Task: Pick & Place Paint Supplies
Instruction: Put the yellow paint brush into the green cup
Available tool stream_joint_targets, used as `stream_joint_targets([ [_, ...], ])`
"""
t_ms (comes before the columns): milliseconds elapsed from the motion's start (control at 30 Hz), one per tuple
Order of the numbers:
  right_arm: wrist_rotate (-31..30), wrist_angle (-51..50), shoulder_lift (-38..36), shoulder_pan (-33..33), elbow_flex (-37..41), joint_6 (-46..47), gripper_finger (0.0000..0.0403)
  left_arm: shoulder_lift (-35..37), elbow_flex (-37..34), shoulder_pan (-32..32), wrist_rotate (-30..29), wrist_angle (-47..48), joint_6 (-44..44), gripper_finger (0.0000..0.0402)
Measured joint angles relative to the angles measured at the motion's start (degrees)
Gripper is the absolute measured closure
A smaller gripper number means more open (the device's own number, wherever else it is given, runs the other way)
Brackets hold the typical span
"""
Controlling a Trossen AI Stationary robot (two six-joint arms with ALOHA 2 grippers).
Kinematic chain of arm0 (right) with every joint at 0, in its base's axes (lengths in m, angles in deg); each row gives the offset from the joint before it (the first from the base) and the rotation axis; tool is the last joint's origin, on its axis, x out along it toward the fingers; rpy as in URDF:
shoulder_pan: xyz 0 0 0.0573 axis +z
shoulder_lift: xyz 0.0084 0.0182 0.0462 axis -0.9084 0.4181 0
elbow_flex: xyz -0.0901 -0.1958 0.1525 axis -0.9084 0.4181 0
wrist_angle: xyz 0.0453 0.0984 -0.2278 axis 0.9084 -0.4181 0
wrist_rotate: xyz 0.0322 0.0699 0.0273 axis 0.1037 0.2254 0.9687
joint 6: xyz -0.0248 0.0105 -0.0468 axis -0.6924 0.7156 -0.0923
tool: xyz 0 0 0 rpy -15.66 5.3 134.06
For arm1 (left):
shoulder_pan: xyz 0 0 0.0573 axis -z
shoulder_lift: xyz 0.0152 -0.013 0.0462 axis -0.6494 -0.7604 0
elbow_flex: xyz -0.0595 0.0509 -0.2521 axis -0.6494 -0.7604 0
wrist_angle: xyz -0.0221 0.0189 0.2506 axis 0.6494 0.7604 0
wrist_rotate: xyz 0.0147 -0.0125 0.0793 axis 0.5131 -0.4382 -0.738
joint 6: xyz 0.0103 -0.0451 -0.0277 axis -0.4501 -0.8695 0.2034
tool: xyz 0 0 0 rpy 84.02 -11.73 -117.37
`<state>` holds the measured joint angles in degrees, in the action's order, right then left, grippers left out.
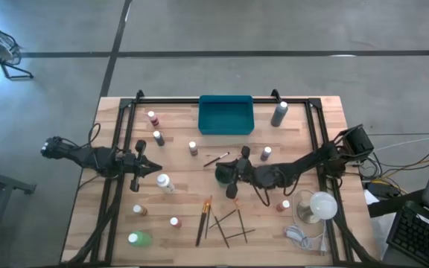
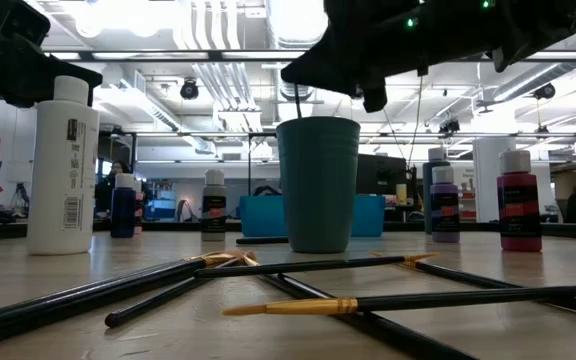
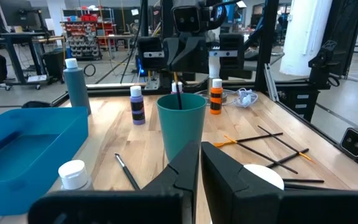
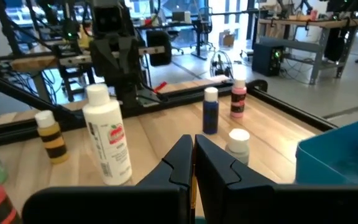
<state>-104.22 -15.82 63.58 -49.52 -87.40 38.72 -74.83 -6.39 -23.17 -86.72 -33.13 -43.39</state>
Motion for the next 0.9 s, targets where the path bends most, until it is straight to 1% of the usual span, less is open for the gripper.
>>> stream_joint_targets([
  [233, -0.05, -0.03, -0.01, -0.04, 0.13, -0.45, 0.0394, 0.00, 0.02, 0.00, 0.00, 0.02, 0.02, 0.0376],
  [367, -0.06, -1.97, 0.53, -0.31, 0.35, 0.71, 0.0394, 0.00, 0.00, 0.02, 0.00, 0.00, 0.02, 0.0376],
  [900, -0.04, -2.40, 2.14, -0.87, 0.39, 3.22, 0.0394, 0.00, 0.00, 0.00, 0.00, 0.00, 0.02, 0.0376],
])
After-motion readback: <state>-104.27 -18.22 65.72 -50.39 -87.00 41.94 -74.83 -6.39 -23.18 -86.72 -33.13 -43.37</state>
